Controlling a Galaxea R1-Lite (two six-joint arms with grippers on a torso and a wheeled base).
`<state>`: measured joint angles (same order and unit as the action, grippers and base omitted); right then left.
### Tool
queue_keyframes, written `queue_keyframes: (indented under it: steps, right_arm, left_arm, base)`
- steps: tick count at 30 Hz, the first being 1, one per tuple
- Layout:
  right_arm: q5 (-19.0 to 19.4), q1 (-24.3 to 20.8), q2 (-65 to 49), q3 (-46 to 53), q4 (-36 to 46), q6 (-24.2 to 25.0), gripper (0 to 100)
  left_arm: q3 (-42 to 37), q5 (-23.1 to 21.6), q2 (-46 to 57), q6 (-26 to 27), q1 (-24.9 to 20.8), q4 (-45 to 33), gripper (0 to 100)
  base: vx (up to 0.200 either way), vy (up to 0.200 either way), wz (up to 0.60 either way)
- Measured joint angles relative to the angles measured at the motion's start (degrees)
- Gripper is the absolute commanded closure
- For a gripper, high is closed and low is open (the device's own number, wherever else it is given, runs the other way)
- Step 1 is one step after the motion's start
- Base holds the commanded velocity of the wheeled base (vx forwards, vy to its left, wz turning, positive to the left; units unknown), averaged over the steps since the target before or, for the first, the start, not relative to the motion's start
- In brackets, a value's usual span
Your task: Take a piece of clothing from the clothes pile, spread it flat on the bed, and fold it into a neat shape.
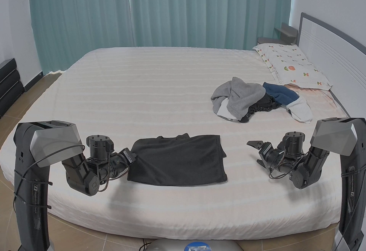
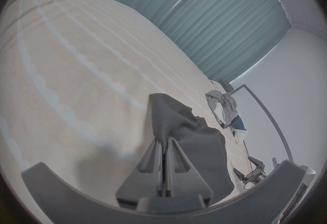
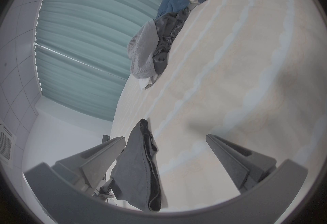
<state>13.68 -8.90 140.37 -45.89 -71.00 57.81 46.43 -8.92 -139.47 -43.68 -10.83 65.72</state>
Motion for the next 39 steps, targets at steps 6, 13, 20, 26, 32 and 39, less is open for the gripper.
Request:
queue_keyframes:
  steps: [6,13,20,26,32,39]
  right_arm:
    - [0.0,0.0,0.0,0.0,0.0,-0.1,0]
    - [-0.1,0.0,0.0,0.0,0.0,-0.2,0]
    - [-0.2,-0.2,0.3,0.0,0.0,-0.9,0]
    - [-0.2,-0.3,0.5,0.0,-0.1,-1.3,0]
    - [0.0,-0.3,0.7,0.3,-2.0,-1.3,0]
    - [0.0,-0.2,0.8,0.6,-2.1,-1.4,0]
  left_arm:
    - [0.1,0.0,0.0,0.0,0.1,0.0,100]
    - [0.2,0.0,0.0,0.0,0.1,0.0,100]
    - [0.1,0.0,0.0,0.0,0.0,0.0,100]
    - [0.1,0.0,0.0,0.0,0.0,0.0,100]
    - [0.0,0.0,0.0,0.0,0.0,0.0,100]
    - [-0.3,0.0,0.0,0.0,-0.5,0.0,100]
  base:
    - [0.000,0.200,0.00]
    - [0.000,0.200,0.00]
    - [0.000,0.200,0.00]
    - [0.000,0.200,0.00]
    - [0.000,0.200,0.00]
    - [0.000,0.200,0.00]
